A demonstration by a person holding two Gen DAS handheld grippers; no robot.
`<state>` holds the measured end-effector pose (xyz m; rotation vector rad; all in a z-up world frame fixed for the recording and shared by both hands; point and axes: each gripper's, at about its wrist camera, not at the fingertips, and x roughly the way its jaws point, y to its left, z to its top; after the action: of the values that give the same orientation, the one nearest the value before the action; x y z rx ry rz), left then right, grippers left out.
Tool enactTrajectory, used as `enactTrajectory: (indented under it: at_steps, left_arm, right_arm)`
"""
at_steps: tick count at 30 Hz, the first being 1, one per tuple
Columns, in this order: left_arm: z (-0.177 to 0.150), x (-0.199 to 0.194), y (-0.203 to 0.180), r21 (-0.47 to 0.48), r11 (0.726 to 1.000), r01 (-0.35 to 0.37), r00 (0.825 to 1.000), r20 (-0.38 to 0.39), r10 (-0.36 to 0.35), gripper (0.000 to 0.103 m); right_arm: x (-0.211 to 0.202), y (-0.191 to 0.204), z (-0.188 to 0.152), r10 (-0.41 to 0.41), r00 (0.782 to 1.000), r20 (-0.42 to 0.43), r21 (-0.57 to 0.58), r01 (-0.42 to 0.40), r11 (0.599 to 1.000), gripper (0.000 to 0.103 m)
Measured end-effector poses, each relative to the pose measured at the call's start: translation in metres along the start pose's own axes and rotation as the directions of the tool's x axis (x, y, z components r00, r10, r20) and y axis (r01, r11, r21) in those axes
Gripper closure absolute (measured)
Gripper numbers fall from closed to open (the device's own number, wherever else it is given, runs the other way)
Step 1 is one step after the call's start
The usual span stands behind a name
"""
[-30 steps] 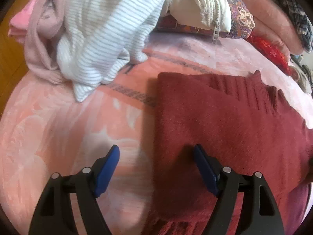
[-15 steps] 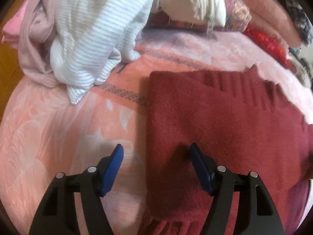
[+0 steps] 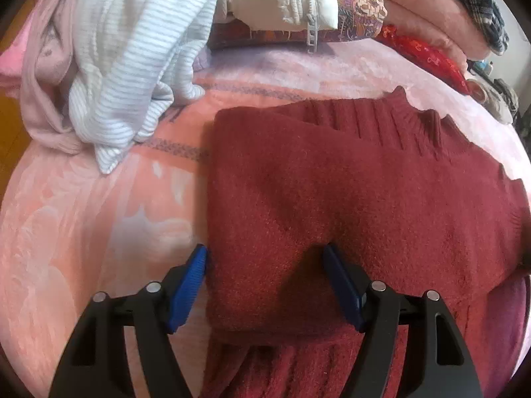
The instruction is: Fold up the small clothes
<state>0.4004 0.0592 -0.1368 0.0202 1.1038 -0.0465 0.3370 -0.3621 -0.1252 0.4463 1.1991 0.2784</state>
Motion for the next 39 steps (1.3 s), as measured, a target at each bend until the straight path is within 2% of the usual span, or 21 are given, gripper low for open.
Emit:
enactTrajectory:
  at_steps: [4, 5, 6, 8, 9, 12, 13, 16, 19, 22, 24, 25, 26, 27, 28, 30, 32, 35, 39]
  left_arm:
    - [-0.001, 0.012, 0.007, -0.017, 1.0, 0.017, 0.999, -0.036, -0.018, 0.023]
    - [-0.001, 0.013, 0.009, -0.023, 0.999, 0.023, 0.999, -0.038, -0.023, 0.022]
    - [0.0, 0.013, 0.01, -0.027, 0.999, 0.03, 0.999, -0.041, -0.031, 0.022]
    - [0.0, 0.014, 0.011, -0.028, 0.999, 0.034, 0.998, -0.043, -0.035, 0.02]
    - [-0.001, 0.014, 0.011, -0.025, 0.999, 0.031, 0.999, -0.042, -0.032, 0.02]
    - [-0.001, 0.013, 0.009, -0.014, 1.0, 0.018, 0.999, -0.038, -0.018, 0.02]
    - [-0.001, 0.012, 0.01, -0.016, 1.0, 0.016, 0.999, -0.038, -0.017, 0.02]
    - [0.0, 0.013, 0.009, -0.022, 1.0, 0.015, 0.999, -0.039, -0.015, 0.02]
    - [-0.001, 0.015, 0.008, -0.007, 1.0, -0.002, 1.0, -0.031, 0.001, 0.015]
    - [-0.001, 0.018, 0.011, -0.019, 1.0, -0.005, 0.999, -0.036, 0.004, 0.011]
    - [-0.001, 0.013, 0.014, -0.038, 0.999, 0.006, 0.999, -0.045, -0.007, 0.012]
    - [-0.003, 0.007, 0.017, -0.041, 0.999, 0.016, 0.999, -0.048, -0.017, 0.013]
    - [-0.006, 0.0, 0.018, -0.033, 0.999, 0.023, 0.998, -0.052, -0.024, 0.013]
    - [-0.011, -0.009, 0.02, -0.02, 0.999, 0.036, 0.998, -0.053, -0.037, 0.013]
    - [-0.023, -0.024, 0.023, 0.0, 0.998, 0.062, 0.997, -0.043, -0.062, 0.013]
    - [-0.043, -0.042, 0.028, 0.026, 0.997, 0.07, 0.997, -0.043, -0.069, 0.01]
    - [-0.08, -0.064, 0.04, 0.058, 0.996, 0.072, 0.996, -0.064, -0.068, 0.008]
    - [-0.131, -0.087, 0.059, 0.075, 0.994, 0.077, 0.991, -0.115, -0.068, 0.008]
    - [-0.193, -0.111, 0.082, 0.029, 0.994, 0.103, 0.978, -0.184, -0.096, 0.008]
  right_arm:
    - [0.012, -0.007, -0.006, -0.048, 0.997, -0.061, 0.009, 0.049, 0.999, 0.096]
    - [0.011, -0.007, -0.006, -0.045, 0.998, -0.052, 0.009, 0.046, 0.999, 0.092]
    - [0.008, -0.007, -0.005, -0.034, 0.999, -0.039, 0.01, 0.034, 0.999, 0.087]
    - [-0.003, -0.004, 0.0, -0.044, 0.999, 0.008, 0.0, 0.044, 0.999, 0.056]
    - [-0.007, -0.003, 0.003, -0.043, 0.999, 0.029, -0.001, 0.043, 0.999, 0.053]
    - [-0.003, -0.01, 0.019, -0.035, 0.999, 0.026, 0.035, 0.034, 0.999, 0.053]
    - [0.001, -0.013, 0.023, -0.041, 0.999, 0.018, 0.049, 0.04, 0.998, 0.056]
    - [0.017, -0.013, 0.034, -0.069, 0.997, -0.018, 0.045, 0.069, 0.997, 0.087]
    - [0.021, -0.018, 0.034, -0.113, 0.993, -0.023, 0.065, 0.115, 0.991, 0.092]
    - [0.023, -0.018, 0.031, -0.124, 0.992, -0.011, 0.078, 0.125, 0.989, 0.09]
    - [0.012, -0.012, 0.026, -0.118, 0.993, 0.017, 0.075, 0.116, 0.99, 0.079]
    - [0.002, -0.008, 0.021, -0.132, 0.991, 0.028, 0.062, 0.13, 0.99, 0.067]
    - [-0.006, -0.005, 0.015, -0.137, 0.99, 0.039, 0.048, 0.135, 0.99, 0.055]
    - [-0.017, 0.001, 0.005, -0.135, 0.99, 0.051, 0.028, 0.134, 0.991, 0.051]
    - [-0.032, 0.008, -0.011, -0.124, 0.991, 0.058, -0.003, 0.125, 0.992, 0.049]
    - [-0.051, 0.018, -0.04, -0.133, 0.989, 0.057, -0.045, 0.135, 0.99, 0.047]
    - [-0.07, 0.022, -0.082, -0.151, 0.988, 0.039, -0.091, 0.154, 0.984, 0.038]
    - [-0.09, 0.021, -0.148, -0.168, 0.986, -0.009, -0.134, 0.165, 0.977, 0.037]
    - [-0.109, 0.013, -0.23, -0.172, 0.983, -0.062, -0.106, 0.165, 0.981, 0.032]
